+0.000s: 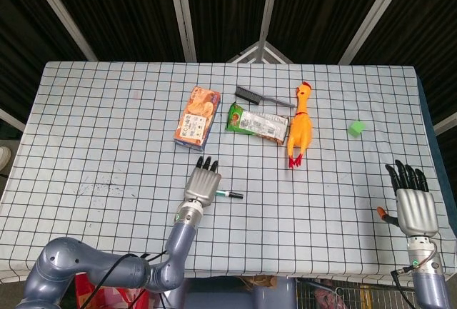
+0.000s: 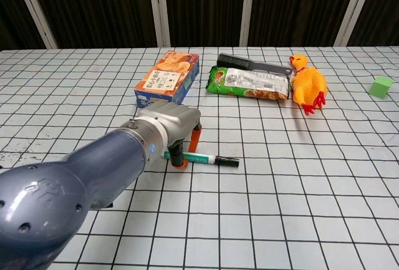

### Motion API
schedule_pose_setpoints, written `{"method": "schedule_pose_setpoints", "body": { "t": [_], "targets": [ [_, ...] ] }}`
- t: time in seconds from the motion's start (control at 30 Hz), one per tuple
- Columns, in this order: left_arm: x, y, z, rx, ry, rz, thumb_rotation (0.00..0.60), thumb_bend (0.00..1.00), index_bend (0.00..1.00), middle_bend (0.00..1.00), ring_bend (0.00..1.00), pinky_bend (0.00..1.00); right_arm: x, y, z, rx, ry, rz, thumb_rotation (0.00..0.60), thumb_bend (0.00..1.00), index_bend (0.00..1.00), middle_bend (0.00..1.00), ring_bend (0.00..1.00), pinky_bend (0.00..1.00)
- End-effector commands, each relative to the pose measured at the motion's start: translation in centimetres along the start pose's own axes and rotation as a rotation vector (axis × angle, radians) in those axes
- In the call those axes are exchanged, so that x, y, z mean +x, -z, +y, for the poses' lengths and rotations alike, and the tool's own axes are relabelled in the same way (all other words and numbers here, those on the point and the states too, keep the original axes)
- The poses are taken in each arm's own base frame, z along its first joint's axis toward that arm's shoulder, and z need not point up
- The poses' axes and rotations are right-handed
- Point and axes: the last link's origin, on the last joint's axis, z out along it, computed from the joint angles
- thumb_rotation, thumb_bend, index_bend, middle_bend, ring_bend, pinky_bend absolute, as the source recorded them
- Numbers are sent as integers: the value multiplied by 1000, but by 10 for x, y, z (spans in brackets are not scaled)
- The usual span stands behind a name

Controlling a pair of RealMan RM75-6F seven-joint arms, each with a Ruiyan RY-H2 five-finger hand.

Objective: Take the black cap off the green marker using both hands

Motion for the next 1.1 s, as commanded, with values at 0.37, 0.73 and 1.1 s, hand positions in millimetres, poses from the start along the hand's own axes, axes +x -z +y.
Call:
{"method": "schedule_pose_setpoints", "body": {
  "t": [0.37,0.73,1.1],
  "targets": [
    [0,3,-4,14,3,5,600,524,550,112,0,0,-1,2,6,-6,-3,0,600,214,107,3,0,69],
    [1,4,-17,17,69,32,600,541,587,145,0,0,0,2,2,2,0,5,600,215,107,3,0,69],
    [4,6,-23,4,125,51,600,542,603,165,0,0,3,1,-4,9,2,5,600,214,107,3,0,69]
  ]
}}
